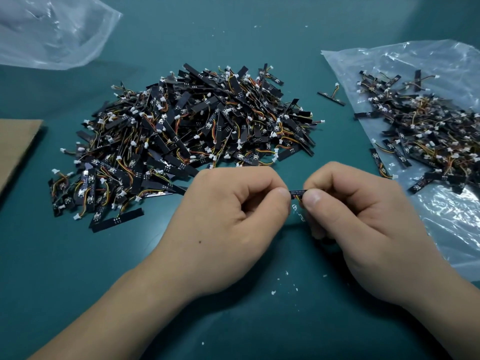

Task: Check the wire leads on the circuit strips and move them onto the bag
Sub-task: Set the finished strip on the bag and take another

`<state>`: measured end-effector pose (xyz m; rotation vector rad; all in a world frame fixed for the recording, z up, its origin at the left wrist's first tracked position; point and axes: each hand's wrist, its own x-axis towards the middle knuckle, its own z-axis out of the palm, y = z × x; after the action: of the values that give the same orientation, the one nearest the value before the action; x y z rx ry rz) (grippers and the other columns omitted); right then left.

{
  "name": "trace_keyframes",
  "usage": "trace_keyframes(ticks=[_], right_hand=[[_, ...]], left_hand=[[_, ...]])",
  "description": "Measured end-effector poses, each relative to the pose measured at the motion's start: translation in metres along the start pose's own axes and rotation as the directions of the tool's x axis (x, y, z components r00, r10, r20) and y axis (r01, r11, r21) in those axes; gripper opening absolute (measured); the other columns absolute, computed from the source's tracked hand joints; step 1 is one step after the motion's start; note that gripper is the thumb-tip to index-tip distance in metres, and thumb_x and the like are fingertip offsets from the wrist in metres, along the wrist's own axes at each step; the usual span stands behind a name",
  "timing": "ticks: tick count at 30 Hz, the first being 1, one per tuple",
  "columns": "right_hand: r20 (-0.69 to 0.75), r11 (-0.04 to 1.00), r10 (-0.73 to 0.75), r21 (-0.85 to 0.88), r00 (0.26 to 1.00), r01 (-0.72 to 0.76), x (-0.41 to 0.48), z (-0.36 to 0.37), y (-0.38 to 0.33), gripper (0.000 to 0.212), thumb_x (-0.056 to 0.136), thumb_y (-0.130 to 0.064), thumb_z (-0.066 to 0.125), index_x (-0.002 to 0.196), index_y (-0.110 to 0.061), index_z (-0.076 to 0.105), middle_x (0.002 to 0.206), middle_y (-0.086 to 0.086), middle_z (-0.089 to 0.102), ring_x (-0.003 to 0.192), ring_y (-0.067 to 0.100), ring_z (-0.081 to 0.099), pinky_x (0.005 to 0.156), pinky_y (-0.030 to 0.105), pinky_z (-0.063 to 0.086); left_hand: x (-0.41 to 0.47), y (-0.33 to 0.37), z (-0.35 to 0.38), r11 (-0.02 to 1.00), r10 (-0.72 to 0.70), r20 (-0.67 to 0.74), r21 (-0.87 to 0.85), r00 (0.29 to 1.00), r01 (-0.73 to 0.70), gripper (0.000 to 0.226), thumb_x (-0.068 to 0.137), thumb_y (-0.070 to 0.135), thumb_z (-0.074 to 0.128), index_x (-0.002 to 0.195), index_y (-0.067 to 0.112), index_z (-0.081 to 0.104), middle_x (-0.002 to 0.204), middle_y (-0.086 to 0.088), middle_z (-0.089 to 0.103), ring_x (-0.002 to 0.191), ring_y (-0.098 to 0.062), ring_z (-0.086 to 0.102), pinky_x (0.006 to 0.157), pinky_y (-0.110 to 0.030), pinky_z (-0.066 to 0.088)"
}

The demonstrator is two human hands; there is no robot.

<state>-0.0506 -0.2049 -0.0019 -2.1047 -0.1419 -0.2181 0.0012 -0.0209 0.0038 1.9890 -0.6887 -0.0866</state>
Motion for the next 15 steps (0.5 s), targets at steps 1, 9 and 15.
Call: trace_keyframes(ticks=[1,9,15], right_hand=[[0.000,1.000,0.001,0.005,1.000,-0.001,-0.0001,-0.0003,0.0003,0.025,0.094,-0.042,0.052,0.080,-0.023,0.060,0.061,0.005,0.058,0.054,0.021,0.051,0.054,0.042,0.043],[-0.006,1.000,-0.011,-0.020,1.000,0.011,-0.0007,-0.0003,-0.0002,0.025,0.095,-0.043,0.052,0.082,-0.024,0.061,0.062,0.007,0.060,0.051,0.022,0.052,0.053,0.040,0.043],[0.009,1.000,0.000,0.010,1.000,0.000,-0.0005,-0.0004,-0.0001,0.022,0.095,-0.043,0.052,0.085,-0.027,0.063,0.063,-0.002,0.064,0.055,0.021,0.057,0.054,0.036,0.046]], left_hand=[[0.0002,0.0001,0.0004,1.000,-0.002,0.004,0.004,1.000,0.002,0.023,0.091,0.021,0.058,0.069,0.016,0.064,0.054,-0.002,0.049,0.048,-0.007,0.040,0.048,-0.017,0.031],[-0.0003,-0.0005,0.0010,1.000,0.005,-0.015,0.017,1.000,-0.005,0.022,0.092,0.020,0.059,0.071,0.016,0.066,0.056,0.000,0.050,0.049,-0.006,0.041,0.048,-0.016,0.032],[-0.0007,0.0003,0.0000,1.000,-0.005,-0.023,-0.008,1.000,0.005,0.023,0.090,0.020,0.059,0.068,0.016,0.065,0.051,0.003,0.046,0.046,-0.004,0.038,0.047,-0.014,0.029]])
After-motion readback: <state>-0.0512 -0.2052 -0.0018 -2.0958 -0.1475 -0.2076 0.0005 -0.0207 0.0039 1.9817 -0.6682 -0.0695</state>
